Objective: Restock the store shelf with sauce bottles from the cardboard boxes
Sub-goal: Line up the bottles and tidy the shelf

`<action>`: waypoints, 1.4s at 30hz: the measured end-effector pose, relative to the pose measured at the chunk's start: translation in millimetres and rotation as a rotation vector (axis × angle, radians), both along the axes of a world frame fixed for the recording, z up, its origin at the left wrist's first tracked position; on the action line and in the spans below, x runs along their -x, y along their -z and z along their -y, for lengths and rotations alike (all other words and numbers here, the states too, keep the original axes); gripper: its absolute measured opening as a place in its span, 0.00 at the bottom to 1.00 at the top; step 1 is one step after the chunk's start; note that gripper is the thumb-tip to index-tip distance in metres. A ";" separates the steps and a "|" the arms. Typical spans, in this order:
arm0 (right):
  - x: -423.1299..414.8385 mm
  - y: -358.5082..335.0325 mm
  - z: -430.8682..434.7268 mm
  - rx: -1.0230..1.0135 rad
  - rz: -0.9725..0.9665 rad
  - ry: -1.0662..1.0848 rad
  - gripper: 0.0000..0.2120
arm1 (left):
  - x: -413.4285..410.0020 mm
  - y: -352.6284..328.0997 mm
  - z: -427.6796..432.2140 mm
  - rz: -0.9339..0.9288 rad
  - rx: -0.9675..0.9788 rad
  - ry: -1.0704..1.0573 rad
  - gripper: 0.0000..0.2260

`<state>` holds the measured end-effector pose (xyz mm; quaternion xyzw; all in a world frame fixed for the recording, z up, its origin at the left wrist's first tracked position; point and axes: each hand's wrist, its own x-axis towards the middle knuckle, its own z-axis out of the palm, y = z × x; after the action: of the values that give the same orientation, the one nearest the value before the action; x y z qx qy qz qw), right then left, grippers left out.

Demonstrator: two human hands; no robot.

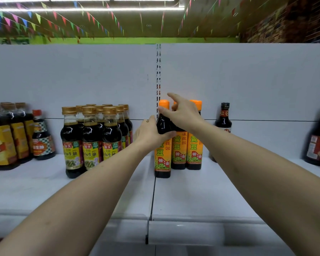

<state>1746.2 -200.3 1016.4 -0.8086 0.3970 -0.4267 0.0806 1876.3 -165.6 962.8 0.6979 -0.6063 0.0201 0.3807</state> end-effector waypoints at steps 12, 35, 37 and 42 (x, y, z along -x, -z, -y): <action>-18.6 -3.0 -49.0 0.240 -0.118 -0.071 0.28 | -27.7 -20.3 -107.7 0.426 0.076 -0.304 0.29; -363.3 103.9 -391.2 0.207 -0.524 -0.667 0.31 | -312.0 74.2 -548.5 0.159 -0.336 -0.938 0.32; -396.5 122.5 -424.0 0.182 -0.564 -0.698 0.33 | -342.8 87.1 -590.7 0.117 -0.364 -0.946 0.32; -473.7 171.6 -494.3 0.125 -0.670 -0.792 0.33 | -405.3 136.3 -670.8 0.008 -0.431 -1.008 0.34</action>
<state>2220.0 294.0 844.7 -0.9922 0.0387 -0.1041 0.0558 2281.6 505.2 826.4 0.9640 -0.1886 0.0781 0.1701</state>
